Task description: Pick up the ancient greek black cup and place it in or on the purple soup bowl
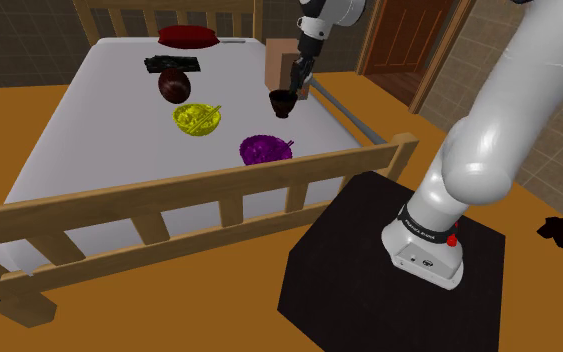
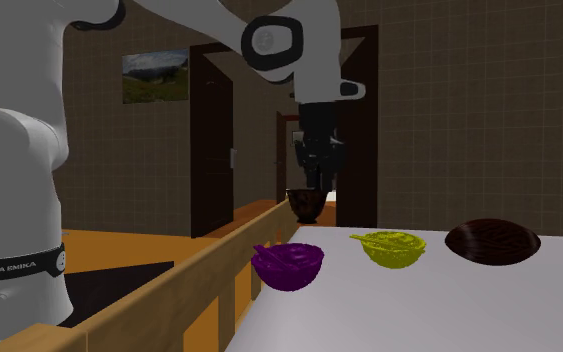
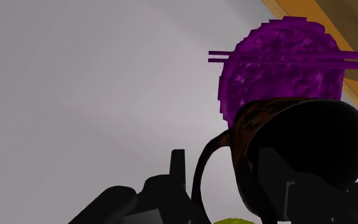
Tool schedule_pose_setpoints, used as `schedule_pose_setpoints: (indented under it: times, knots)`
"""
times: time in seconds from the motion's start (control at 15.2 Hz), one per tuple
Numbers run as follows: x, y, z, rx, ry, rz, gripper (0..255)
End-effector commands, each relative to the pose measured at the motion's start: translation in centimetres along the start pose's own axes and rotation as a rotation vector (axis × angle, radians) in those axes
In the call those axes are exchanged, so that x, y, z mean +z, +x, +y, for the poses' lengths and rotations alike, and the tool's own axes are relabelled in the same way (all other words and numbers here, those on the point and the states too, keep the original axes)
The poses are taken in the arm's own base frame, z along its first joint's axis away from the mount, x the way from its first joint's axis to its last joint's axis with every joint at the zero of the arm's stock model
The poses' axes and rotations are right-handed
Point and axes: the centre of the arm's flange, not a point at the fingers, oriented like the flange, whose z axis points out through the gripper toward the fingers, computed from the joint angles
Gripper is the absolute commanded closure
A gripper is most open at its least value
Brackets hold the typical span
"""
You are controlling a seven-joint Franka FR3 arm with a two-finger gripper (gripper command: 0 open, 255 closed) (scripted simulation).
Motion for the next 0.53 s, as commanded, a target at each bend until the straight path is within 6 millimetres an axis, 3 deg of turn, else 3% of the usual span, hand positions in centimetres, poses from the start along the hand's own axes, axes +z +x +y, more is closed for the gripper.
schedule_pose_setpoints:
  times: [0.0,0.4,0.46]
  knots:
    - [0.4,0.5,-2.4,0.001,0.000,0.000,255]
    - [1.2,2.0,-10.3,0.001,0.000,0.000,255]
    - [1.7,1.9,-10.2,0.001,0.000,0.000,255]
